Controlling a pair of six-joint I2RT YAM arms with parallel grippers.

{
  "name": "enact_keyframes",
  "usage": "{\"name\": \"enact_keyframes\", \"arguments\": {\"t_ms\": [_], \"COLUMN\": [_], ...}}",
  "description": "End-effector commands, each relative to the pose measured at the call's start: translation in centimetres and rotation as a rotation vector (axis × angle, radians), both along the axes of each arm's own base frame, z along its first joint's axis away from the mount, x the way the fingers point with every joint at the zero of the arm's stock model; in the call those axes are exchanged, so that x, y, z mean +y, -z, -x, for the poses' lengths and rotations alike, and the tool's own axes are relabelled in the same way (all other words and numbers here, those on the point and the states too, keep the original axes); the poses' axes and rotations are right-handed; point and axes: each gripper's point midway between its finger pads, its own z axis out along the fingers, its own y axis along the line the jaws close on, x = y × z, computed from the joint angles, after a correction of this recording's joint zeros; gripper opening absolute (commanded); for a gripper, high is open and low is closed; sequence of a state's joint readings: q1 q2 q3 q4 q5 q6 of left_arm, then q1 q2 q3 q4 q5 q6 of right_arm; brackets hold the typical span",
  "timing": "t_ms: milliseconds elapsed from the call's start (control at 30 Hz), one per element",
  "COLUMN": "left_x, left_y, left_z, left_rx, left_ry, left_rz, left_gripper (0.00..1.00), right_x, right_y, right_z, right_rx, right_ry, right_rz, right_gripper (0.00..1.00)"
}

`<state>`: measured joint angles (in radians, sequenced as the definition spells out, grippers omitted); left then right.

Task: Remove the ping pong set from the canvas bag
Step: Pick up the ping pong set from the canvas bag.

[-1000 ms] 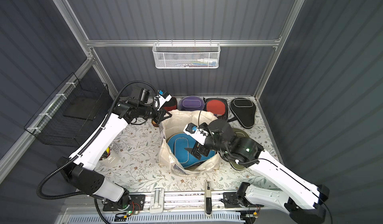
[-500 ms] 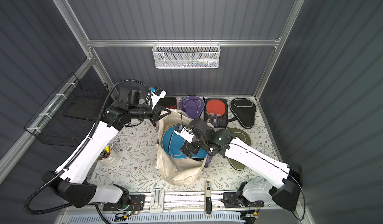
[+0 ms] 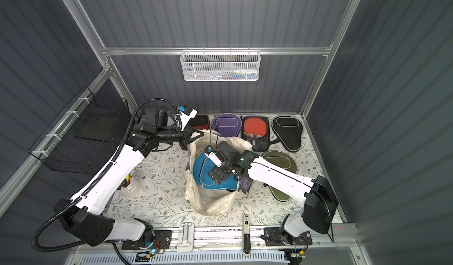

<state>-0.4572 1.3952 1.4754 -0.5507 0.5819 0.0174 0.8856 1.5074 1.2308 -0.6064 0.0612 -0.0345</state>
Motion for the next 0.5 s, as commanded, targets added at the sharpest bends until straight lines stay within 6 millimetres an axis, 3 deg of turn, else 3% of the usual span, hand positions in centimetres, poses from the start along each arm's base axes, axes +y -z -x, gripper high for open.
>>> {"name": "enact_keyframes", "arguments": {"t_ms": [0,467], "left_x": [-0.4,-1.0], "left_y": [-3.9,-3.8], "left_z": [1.8,2.5], "left_rx": [-0.094,-0.107], "left_ry": [0.068,0.126], "left_rz": [0.101,0.137], "left_gripper": [0.00,0.00], "right_x": [-1.3,-4.0], "right_y": [0.6,4.8], "right_z": [-1.4,-2.4], "right_rx": [0.021,0.164], "right_ry": [0.112,0.247], "right_rz": [-0.003,0.001], "right_gripper": [0.99,0.99]}}
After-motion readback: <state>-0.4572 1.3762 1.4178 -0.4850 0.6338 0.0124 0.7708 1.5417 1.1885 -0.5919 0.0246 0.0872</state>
